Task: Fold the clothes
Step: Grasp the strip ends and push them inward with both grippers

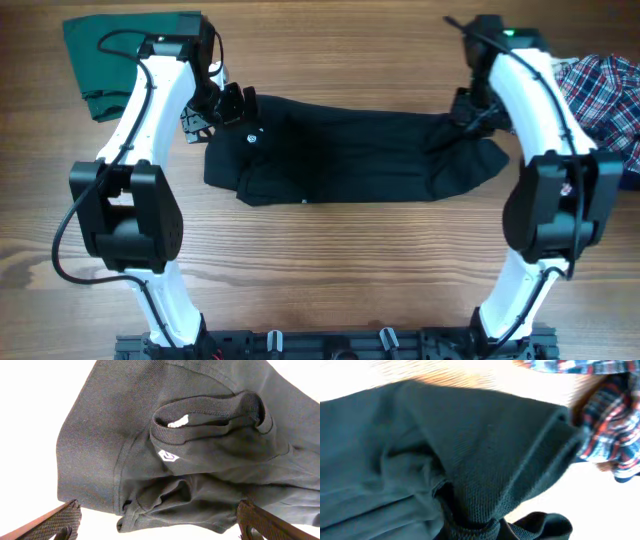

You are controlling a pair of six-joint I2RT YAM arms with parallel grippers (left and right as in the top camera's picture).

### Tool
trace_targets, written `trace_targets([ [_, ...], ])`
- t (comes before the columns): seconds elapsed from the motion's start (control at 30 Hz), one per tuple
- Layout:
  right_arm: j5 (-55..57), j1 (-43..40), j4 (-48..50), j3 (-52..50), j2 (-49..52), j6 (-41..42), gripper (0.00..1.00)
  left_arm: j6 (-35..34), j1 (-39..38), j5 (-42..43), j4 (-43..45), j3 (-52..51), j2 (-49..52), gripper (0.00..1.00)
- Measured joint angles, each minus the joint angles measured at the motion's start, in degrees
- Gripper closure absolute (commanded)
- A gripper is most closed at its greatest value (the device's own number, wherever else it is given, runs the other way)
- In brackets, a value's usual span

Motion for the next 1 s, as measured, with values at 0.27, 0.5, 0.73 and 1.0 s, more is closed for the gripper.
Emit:
trace_targets([
  [0.27, -2.29, 8.96, 0.39, 0.00, 0.00, 3.26, 0.95, 0.00, 0.00, -0.02, 0.00, 0.00, 0.00, 0.00],
  [0.5, -9.88, 15.02, 4.15, 0.00, 0.00, 3.89, 0.36, 0.00, 0.00, -0.02, -0.02, 0.00, 0.00, 0.00],
  [0.73, -12.22, 16.76, 4.87, 0.00, 0.00, 4.42, 0.06, 0.00, 0.00, 0.00, -0.57, 0.00, 0.00, 0.00],
  [1.0, -12.20, 15.87, 4.02, 0.00, 0.00, 3.45, 0.28, 0.02, 0.00, 0.00, -0.57, 0.00, 0.00, 0.00],
])
